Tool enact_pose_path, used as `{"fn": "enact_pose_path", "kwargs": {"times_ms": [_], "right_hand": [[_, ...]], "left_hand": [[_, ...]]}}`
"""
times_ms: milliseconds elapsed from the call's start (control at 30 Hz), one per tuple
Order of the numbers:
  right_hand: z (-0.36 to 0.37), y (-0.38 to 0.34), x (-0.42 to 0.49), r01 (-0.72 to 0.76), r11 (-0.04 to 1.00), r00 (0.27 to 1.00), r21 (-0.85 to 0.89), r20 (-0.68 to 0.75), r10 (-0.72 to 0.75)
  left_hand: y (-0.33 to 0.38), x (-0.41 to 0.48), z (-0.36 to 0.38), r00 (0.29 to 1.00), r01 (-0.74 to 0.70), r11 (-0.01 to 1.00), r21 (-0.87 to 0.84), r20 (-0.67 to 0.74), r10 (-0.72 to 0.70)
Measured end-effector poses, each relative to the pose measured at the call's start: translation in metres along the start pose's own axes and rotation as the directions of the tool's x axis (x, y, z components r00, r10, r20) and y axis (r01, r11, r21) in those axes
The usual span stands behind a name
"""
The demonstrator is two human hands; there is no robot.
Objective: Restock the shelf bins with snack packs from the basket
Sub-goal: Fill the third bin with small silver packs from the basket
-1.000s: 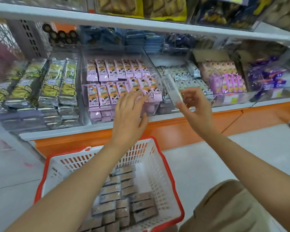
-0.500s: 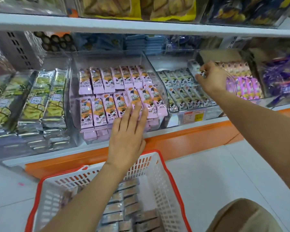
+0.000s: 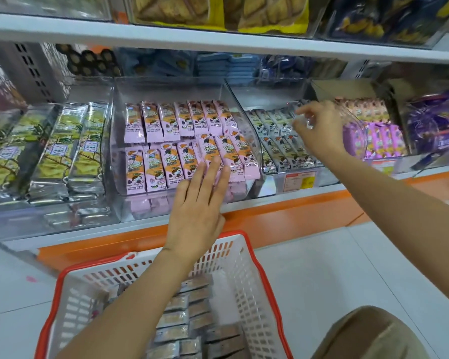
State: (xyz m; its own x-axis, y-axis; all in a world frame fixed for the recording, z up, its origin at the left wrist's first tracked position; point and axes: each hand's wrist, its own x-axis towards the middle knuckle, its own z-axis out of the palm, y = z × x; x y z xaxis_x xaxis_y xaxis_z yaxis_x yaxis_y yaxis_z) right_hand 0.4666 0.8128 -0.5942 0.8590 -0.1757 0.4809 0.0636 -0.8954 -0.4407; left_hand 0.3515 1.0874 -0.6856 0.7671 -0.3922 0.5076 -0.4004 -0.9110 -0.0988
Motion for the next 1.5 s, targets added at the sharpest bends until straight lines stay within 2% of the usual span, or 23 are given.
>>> {"fn": "enact_pose_path", "kwargs": {"times_ms": [133, 233, 300, 367, 500, 600, 700, 900, 1200, 1367, 1500], "right_hand": [[-0.01, -0.052, -0.057, 0.121, 0.934, 0.984, 0.337, 0.086, -0.159], [-0.013, -0.087, -0.104, 0.219, 0.828, 0.949, 0.515, 0.084, -0.303], [-0.006, -0.1, -0.136, 0.192, 0.764, 0.931, 0.616, 0.132, -0.34], [0.011, -0.107, -0.17, 0.129, 0.747, 0.909, 0.653, 0.223, -0.352], [0.074, -0.097, -0.239, -0.014, 0.818, 0.829, 0.576, 0.464, -0.313], [0.122, -0.082, -0.285, -0.051, 0.901, 0.695, 0.431, 0.663, -0.277], [0.162, -0.071, -0.318, -0.063, 0.963, 0.589, 0.262, 0.789, -0.176], [0.223, -0.058, -0.353, -0.009, 1.0, 0.445, 0.023, 0.895, -0.017], [0.278, -0.058, -0.371, 0.13, 0.976, 0.397, -0.176, 0.911, 0.112], [0.286, -0.066, -0.371, 0.165, 0.961, 0.487, -0.224, 0.865, 0.119], [0.267, -0.063, -0.359, 0.019, 0.997, 0.535, -0.072, 0.843, 0.051]], "left_hand": [[-0.011, -0.021, -0.001, 0.988, -0.14, 0.99, -0.035, -0.072, 0.137], [-0.02, -0.057, 0.004, 0.988, -0.124, 0.991, -0.046, -0.095, 0.119], [-0.026, -0.082, 0.006, 0.996, -0.073, 0.995, -0.073, -0.057, 0.069], [-0.036, -0.106, 0.011, 0.997, -0.057, 0.993, -0.101, 0.038, 0.061], [-0.06, -0.143, 0.031, 0.948, -0.042, 0.996, -0.079, 0.313, 0.065], [-0.074, -0.162, 0.048, 0.885, 0.09, 0.995, -0.038, 0.461, -0.063], [-0.085, -0.178, 0.063, 0.847, 0.139, 0.99, 0.022, 0.516, -0.131], [-0.094, -0.196, 0.09, 0.854, 0.128, 0.992, 0.002, 0.509, -0.111], [-0.094, -0.204, 0.102, 0.888, 0.13, 0.991, -0.036, 0.449, -0.1], [-0.095, -0.208, 0.105, 0.901, 0.114, 0.992, -0.046, 0.425, -0.084], [-0.096, -0.206, 0.102, 0.893, 0.11, 0.993, -0.039, 0.443, -0.081]]}}
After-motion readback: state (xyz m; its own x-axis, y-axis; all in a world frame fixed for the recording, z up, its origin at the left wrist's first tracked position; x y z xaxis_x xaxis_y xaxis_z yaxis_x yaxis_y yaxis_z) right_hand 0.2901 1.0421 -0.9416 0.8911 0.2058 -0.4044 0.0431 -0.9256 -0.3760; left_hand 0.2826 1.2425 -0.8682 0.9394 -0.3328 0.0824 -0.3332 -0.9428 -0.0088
